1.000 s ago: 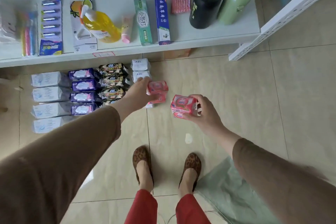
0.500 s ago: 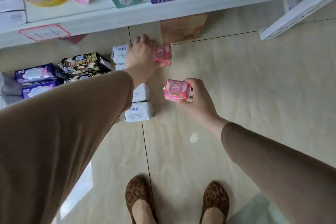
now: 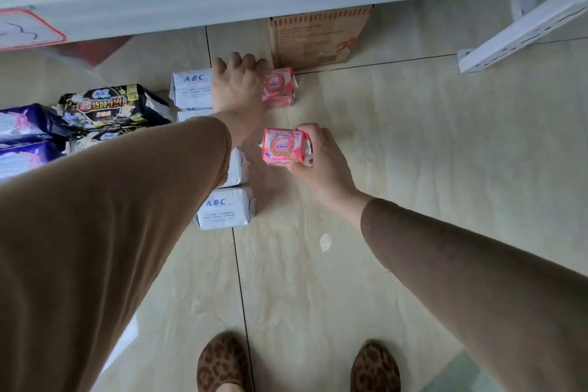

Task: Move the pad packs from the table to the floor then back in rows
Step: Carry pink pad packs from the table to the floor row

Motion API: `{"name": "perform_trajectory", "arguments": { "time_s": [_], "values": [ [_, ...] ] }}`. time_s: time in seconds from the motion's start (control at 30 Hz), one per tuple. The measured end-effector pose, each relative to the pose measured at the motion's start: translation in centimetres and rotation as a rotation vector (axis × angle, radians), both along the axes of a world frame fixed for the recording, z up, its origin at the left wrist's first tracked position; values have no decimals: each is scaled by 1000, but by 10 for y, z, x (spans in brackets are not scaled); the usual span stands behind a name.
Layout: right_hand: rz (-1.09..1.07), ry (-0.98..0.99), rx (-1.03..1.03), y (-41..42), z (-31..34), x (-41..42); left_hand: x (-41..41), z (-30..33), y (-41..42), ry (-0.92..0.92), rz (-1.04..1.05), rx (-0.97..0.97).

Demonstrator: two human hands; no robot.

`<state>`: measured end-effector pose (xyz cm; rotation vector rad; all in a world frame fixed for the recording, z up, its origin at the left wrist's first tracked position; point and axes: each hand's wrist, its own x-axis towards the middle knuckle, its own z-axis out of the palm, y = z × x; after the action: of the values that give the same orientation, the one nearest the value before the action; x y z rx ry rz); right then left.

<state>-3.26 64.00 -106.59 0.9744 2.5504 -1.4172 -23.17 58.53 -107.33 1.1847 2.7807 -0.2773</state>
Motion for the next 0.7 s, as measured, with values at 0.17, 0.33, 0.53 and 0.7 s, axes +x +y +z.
{"name": "perform_trajectory", "arguments": {
  "time_s": [0.17, 0.33, 0.53, 0.7],
  "values": [
    [8, -45, 43, 3, -1, -24, -1, 21, -26, -39, 10, 99],
    [17, -63, 137, 8, -5, -51, 11, 41, -65, -53, -36, 78],
    [-44, -100, 177, 11, -18, -66, 27, 40, -88, -95, -25, 79],
    [-65, -108, 152, 13, -17, -59, 43, 42, -92, -96, -18, 78]
  ]
}}
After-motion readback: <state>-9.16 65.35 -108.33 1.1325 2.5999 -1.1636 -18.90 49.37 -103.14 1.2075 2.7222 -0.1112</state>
